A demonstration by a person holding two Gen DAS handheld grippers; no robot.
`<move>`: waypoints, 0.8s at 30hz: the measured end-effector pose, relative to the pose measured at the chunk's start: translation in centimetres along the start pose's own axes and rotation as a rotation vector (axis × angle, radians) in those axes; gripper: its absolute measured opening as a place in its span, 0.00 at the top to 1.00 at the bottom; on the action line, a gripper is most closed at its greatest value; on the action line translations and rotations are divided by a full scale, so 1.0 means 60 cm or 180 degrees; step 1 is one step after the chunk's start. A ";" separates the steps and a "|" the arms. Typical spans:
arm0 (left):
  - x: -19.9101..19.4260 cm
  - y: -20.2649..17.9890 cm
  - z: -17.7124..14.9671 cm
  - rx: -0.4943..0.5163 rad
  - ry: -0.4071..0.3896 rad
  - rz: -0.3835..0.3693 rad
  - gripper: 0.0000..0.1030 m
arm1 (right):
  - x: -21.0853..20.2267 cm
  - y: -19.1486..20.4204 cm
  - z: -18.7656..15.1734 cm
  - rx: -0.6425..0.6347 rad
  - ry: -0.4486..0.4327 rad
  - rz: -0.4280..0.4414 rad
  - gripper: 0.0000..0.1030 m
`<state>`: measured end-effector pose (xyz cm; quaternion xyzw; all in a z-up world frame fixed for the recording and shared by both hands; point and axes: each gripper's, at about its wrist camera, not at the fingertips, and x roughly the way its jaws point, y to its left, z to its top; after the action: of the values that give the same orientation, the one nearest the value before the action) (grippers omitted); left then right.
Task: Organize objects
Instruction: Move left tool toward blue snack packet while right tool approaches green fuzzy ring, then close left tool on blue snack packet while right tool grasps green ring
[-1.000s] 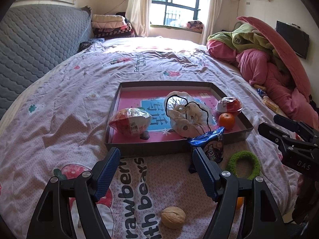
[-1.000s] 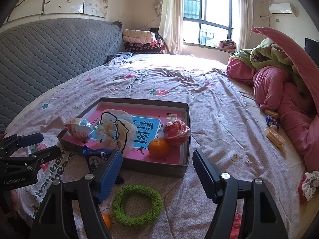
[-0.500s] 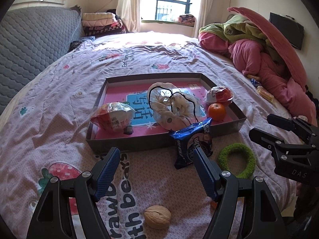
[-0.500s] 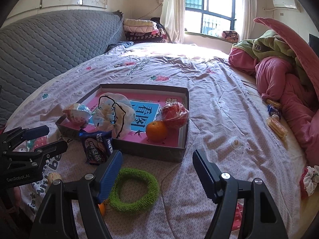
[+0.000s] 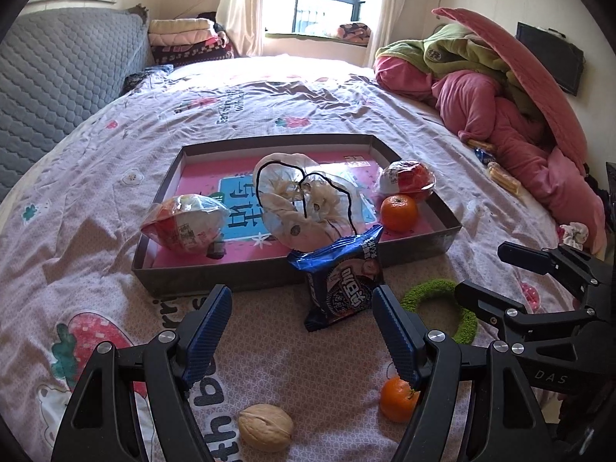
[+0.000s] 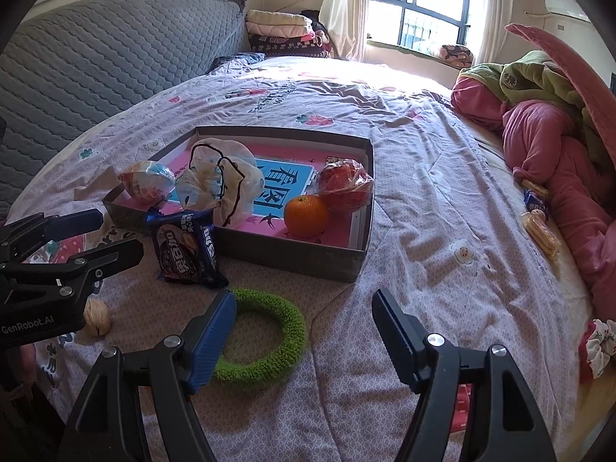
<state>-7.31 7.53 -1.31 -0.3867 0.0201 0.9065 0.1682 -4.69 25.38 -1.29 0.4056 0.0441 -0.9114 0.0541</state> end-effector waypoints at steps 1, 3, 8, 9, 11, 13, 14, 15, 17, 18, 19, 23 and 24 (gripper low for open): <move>0.002 -0.004 0.001 0.0005 0.0006 -0.0006 0.26 | 0.000 -0.002 -0.001 0.0005 0.0004 0.0001 0.30; 0.006 -0.010 0.002 0.0001 0.0013 -0.0023 0.26 | 0.000 -0.001 -0.002 -0.0010 0.0015 -0.0007 0.30; 0.016 -0.023 0.008 -0.0057 0.0015 -0.0044 0.26 | 0.000 -0.005 -0.007 -0.0028 0.0049 -0.0006 0.30; 0.019 -0.025 0.008 -0.0073 0.0018 -0.0044 0.26 | 0.001 -0.005 -0.008 -0.0034 0.0060 -0.0007 0.30; 0.024 -0.030 0.010 -0.0090 0.0028 -0.0053 0.26 | 0.004 -0.006 -0.009 -0.0048 0.0088 -0.0021 0.30; 0.029 -0.035 0.012 -0.0113 0.0035 -0.0063 0.26 | 0.004 -0.008 -0.011 -0.0054 0.0103 -0.0016 0.30; 0.032 -0.037 0.012 -0.0119 0.0042 -0.0065 0.26 | 0.004 -0.009 -0.011 -0.0052 0.0103 -0.0013 0.30; 0.035 -0.039 0.013 -0.0126 0.0049 -0.0063 0.26 | 0.004 -0.010 -0.012 -0.0054 0.0106 -0.0009 0.30; 0.040 -0.043 0.014 -0.0148 0.0064 -0.0066 0.26 | 0.005 -0.011 -0.012 -0.0052 0.0114 -0.0017 0.30; 0.043 -0.044 0.014 -0.0164 0.0071 -0.0062 0.26 | 0.006 -0.012 -0.013 -0.0048 0.0124 -0.0012 0.30; 0.044 -0.044 0.014 -0.0174 0.0078 -0.0063 0.26 | 0.007 -0.012 -0.014 -0.0042 0.0135 -0.0008 0.30; 0.051 -0.045 0.015 -0.0222 0.0097 -0.0049 0.26 | 0.018 -0.013 -0.017 -0.0048 0.0203 -0.0015 0.30; 0.052 -0.044 0.015 -0.0233 0.0098 -0.0041 0.26 | 0.020 -0.012 -0.019 -0.0053 0.0218 -0.0020 0.30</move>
<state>-9.12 11.08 -2.62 -0.4067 -0.0130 0.8995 0.1594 -4.79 26.17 -2.92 0.4360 0.0548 -0.8967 0.0530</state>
